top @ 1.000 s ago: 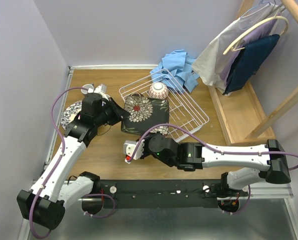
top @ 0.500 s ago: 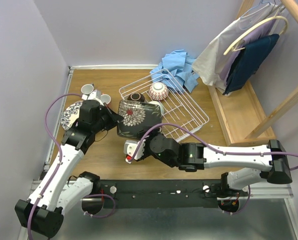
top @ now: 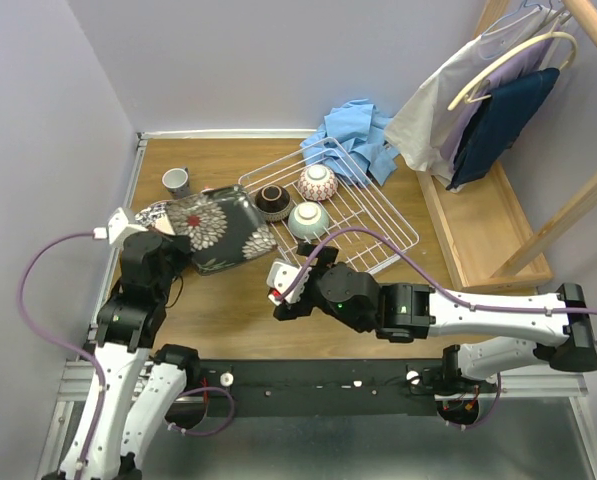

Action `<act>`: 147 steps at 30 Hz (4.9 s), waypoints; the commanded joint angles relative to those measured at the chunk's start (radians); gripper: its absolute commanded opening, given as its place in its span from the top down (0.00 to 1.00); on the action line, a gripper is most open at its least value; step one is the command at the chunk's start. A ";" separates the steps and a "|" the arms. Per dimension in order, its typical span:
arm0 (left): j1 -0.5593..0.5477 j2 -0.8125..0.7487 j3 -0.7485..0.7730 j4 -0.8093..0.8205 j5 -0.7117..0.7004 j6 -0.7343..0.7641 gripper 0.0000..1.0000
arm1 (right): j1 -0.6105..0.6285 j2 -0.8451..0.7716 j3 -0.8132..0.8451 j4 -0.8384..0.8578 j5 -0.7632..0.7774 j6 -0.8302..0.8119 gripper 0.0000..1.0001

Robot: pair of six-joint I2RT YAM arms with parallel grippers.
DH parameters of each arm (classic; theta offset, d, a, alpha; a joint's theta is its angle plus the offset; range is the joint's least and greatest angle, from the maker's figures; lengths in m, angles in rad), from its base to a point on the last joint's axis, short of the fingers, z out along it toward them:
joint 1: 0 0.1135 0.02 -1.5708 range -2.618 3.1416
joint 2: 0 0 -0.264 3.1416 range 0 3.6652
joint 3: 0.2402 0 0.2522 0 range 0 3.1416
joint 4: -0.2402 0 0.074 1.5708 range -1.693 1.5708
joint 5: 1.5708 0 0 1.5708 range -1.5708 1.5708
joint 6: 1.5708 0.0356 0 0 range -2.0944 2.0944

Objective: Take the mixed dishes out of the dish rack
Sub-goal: Place the plate at the center of the board, then pick up the bowl from the dish rack.

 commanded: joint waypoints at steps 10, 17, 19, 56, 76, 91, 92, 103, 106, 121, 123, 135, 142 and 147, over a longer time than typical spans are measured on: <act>0.045 -0.121 -0.071 0.102 -0.547 -0.145 1.00 | -0.214 -0.074 -0.069 -0.154 -0.194 0.386 0.00; 0.213 -0.026 -0.115 0.166 -0.487 -0.191 1.00 | -0.346 -0.164 -0.160 -0.152 -0.246 0.429 0.00; 0.262 -0.015 -0.152 0.221 -0.456 -0.211 1.00 | -0.357 -0.179 -0.173 -0.148 -0.257 0.449 0.00; 0.542 0.341 -0.221 0.473 -0.110 0.009 0.40 | -0.386 -0.163 -0.230 -0.160 -0.238 0.491 0.00; 0.421 0.194 -0.036 0.174 0.018 0.427 0.06 | -0.611 0.064 0.021 -0.252 -0.367 0.638 0.00; 0.247 0.037 0.006 -0.027 0.266 0.458 0.04 | -0.948 0.452 0.337 -0.255 -0.783 0.859 0.00; 0.240 0.037 0.015 -0.031 0.271 0.464 0.02 | -0.949 0.495 0.380 -0.260 -0.793 0.860 0.00; 0.200 -0.042 -0.035 -0.030 0.326 0.418 0.02 | -0.968 0.739 0.497 -0.257 -0.918 0.978 0.01; 0.198 -0.048 -0.055 -0.027 0.352 0.405 0.02 | -0.971 0.788 0.518 -0.272 -0.929 0.983 0.02; 0.146 -0.027 -0.049 -0.013 0.360 0.414 0.02 | -0.997 0.830 0.480 -0.225 -0.949 1.044 0.04; 0.145 -0.027 -0.052 -0.010 0.363 0.412 0.02 | -1.001 0.815 0.483 -0.229 -0.949 1.040 0.04; 0.145 -0.033 -0.045 -0.005 0.369 0.397 0.02 | -1.052 0.784 0.509 -0.267 -0.955 1.008 0.03; 0.145 -0.055 -0.065 0.005 0.371 0.374 0.02 | -1.052 0.785 0.543 -0.312 -0.939 0.965 0.04; 0.145 -0.074 -0.075 0.001 0.369 0.359 0.02 | -1.053 0.773 0.596 -0.373 -0.870 0.917 0.04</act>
